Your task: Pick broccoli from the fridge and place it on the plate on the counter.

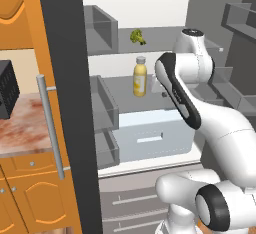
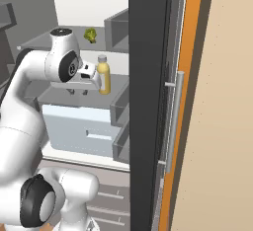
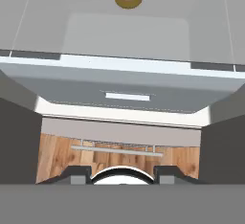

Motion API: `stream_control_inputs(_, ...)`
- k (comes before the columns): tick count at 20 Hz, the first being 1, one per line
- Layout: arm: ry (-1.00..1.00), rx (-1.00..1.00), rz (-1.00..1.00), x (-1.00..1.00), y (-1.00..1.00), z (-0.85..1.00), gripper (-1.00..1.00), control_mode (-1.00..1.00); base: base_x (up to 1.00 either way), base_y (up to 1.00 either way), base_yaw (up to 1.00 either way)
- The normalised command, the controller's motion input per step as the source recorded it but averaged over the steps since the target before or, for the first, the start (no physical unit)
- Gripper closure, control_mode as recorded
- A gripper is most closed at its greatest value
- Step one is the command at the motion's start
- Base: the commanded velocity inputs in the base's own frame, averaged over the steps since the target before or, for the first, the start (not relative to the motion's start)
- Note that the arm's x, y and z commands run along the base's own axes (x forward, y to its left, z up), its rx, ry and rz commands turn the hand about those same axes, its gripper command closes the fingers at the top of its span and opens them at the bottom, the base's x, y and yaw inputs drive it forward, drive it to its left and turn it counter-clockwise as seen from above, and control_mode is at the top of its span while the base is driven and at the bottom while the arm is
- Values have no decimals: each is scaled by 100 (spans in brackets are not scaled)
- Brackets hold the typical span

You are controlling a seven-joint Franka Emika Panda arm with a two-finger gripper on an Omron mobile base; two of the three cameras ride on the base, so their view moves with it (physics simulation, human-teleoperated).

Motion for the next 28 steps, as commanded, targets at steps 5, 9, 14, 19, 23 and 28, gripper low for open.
stream_control_inputs(5,-13,0,0,0,0,3,-100,-100,0,0,0)
stream_control_inputs(9,-22,0,0,0,0,19,-100,-100,0,0,0)
stream_control_inputs(14,-26,2,0,0,0,36,-100,-100,0,0,0)
stream_control_inputs(19,-26,0,0,0,0,44,-100,-100,0,0,0)
stream_control_inputs(23,-17,0,0,0,0,61,-100,-100,0,0,0)
stream_control_inputs(28,-15,0,0,0,0,63,-100,-100,0,0,0)
